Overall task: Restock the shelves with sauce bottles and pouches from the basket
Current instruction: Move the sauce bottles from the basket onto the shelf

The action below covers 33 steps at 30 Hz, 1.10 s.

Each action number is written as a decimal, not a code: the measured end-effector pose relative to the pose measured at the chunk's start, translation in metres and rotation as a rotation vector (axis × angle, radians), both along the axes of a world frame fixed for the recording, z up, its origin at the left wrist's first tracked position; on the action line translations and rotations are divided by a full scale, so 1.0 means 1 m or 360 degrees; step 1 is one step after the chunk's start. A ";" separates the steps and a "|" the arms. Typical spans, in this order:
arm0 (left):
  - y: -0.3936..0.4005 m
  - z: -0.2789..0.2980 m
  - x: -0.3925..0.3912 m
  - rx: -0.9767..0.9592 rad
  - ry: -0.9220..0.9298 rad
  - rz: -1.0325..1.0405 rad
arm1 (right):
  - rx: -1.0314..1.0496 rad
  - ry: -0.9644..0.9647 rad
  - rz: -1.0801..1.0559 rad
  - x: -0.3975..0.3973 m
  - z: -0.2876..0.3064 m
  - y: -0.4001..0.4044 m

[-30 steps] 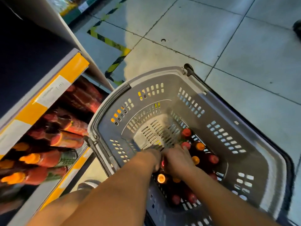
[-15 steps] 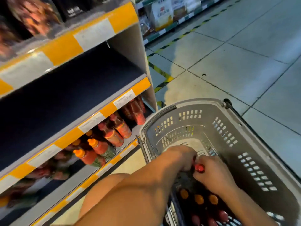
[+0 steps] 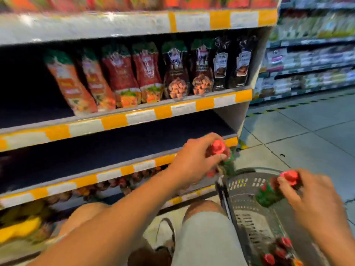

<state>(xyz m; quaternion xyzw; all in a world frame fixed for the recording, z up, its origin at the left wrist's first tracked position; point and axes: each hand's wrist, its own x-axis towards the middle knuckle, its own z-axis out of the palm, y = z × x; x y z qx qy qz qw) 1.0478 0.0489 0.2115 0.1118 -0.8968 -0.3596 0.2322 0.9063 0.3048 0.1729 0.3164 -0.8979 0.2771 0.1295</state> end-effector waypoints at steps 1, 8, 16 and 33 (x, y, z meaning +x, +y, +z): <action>-0.014 0.010 0.025 0.0007 0.0025 0.0055 | -0.0057 0.0007 0.0033 0.010 0.014 -0.012; -0.100 0.029 0.183 -0.0055 0.0044 0.0464 | -0.0374 -0.0265 0.0349 0.072 0.049 -0.127; -0.158 -0.047 0.267 0.0077 -0.0068 0.0857 | -0.0155 -0.0893 0.0577 0.141 -0.021 -0.267; -0.197 -0.260 0.218 0.0487 -0.0547 0.0990 | 0.0471 -0.0904 0.0323 0.153 -0.208 -0.382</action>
